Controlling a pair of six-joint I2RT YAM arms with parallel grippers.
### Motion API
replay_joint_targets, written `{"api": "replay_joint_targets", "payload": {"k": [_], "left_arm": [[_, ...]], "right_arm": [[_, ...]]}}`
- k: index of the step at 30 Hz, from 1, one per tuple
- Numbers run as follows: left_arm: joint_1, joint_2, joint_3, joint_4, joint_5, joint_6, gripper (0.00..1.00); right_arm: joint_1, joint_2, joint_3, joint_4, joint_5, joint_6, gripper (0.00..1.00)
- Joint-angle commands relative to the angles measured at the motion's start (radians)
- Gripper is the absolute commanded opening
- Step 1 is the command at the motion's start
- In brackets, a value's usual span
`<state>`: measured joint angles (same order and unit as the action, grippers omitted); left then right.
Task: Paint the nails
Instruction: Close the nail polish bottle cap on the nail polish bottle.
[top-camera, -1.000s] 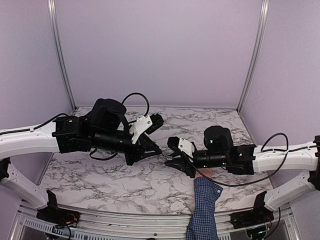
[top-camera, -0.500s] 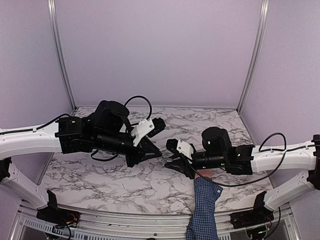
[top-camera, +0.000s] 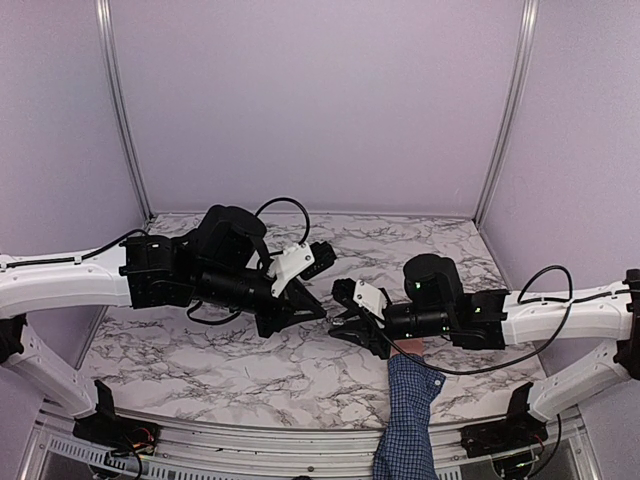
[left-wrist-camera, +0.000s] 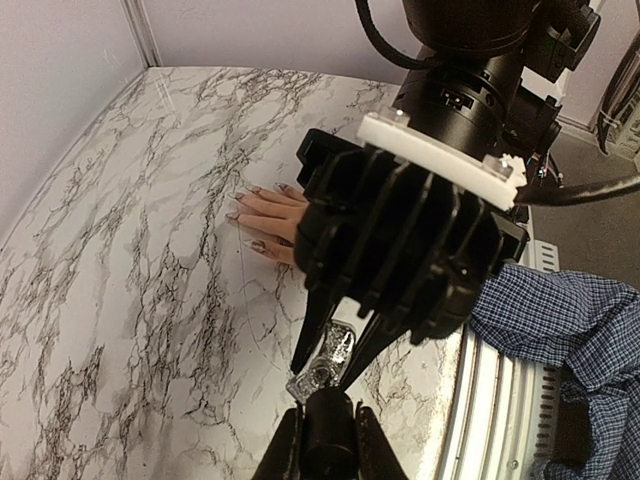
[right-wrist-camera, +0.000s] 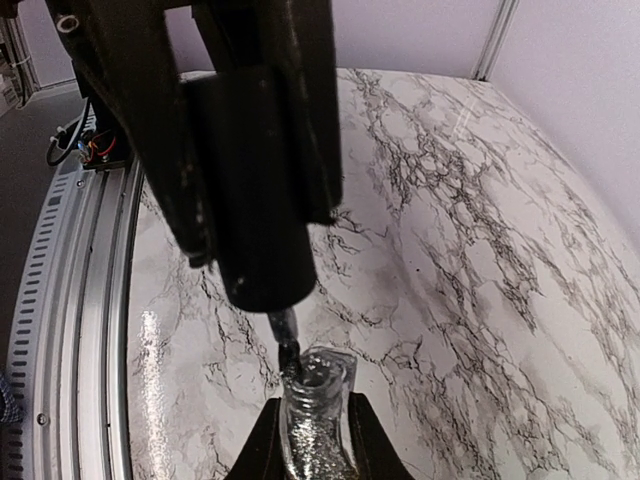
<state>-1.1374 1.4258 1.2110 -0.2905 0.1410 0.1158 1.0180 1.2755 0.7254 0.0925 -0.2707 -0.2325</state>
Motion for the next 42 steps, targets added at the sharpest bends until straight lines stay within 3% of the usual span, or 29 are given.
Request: {"api": "replay_joint_targets", "payload": {"k": [1,42], "left_arm": [[-0.005,-0.003,0.037,-0.015,0.009,0.002,0.00],[-0.004,-0.018,0.033,0.001,-0.009,-0.006,0.00]], "right_arm": [[0.009,-0.002,0.042,0.016,-0.010,0.007,0.00],[0.014,0.008,0.044,0.021,-0.013,-0.002,0.00]]}}
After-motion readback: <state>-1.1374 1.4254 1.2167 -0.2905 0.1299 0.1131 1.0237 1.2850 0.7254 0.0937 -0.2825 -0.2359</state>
